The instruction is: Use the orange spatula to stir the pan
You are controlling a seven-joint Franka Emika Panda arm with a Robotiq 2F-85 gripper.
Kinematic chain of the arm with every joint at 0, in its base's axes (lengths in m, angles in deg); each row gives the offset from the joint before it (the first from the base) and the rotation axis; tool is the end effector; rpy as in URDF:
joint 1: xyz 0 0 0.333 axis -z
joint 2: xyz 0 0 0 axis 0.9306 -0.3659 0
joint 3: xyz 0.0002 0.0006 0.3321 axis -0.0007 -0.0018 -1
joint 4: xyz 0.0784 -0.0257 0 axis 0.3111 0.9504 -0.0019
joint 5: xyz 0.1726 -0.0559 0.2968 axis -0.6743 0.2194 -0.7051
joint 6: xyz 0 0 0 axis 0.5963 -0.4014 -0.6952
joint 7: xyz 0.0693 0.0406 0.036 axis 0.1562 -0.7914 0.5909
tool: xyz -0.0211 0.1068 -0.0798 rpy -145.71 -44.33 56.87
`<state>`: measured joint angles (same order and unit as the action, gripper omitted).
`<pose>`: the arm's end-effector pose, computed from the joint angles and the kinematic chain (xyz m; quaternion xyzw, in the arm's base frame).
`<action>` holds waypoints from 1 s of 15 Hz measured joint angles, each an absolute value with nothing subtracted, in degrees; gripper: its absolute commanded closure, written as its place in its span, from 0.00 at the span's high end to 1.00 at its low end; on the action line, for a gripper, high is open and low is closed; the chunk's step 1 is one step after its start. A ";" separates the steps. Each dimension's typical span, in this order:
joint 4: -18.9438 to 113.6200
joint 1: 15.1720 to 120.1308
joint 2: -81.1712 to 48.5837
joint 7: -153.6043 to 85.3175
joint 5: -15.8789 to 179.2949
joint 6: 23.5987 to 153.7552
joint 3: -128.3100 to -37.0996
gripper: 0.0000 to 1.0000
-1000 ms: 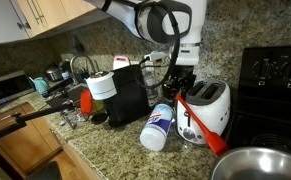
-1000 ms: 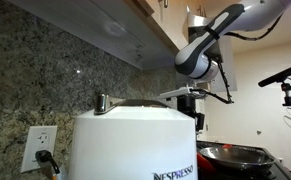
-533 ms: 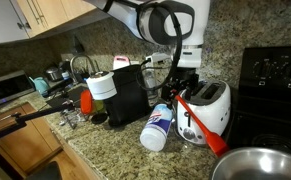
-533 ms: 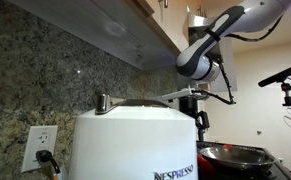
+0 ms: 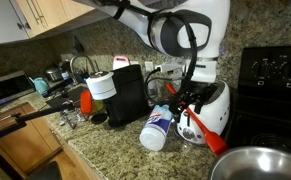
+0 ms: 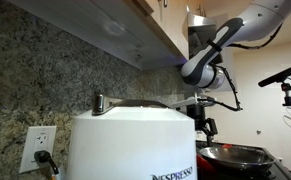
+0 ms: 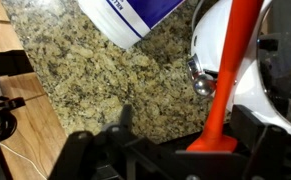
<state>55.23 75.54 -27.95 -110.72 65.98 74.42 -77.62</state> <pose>0.5970 -0.1459 0.2992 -0.6156 0.7834 0.0850 0.0108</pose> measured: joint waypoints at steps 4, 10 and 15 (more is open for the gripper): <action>54.40 75.69 -29.89 -110.72 65.80 74.43 -77.62 1.00; 53.88 75.74 -30.24 -110.72 65.58 73.95 -77.62 1.00; 53.85 76.09 -30.30 -110.99 64.61 73.94 -77.62 1.00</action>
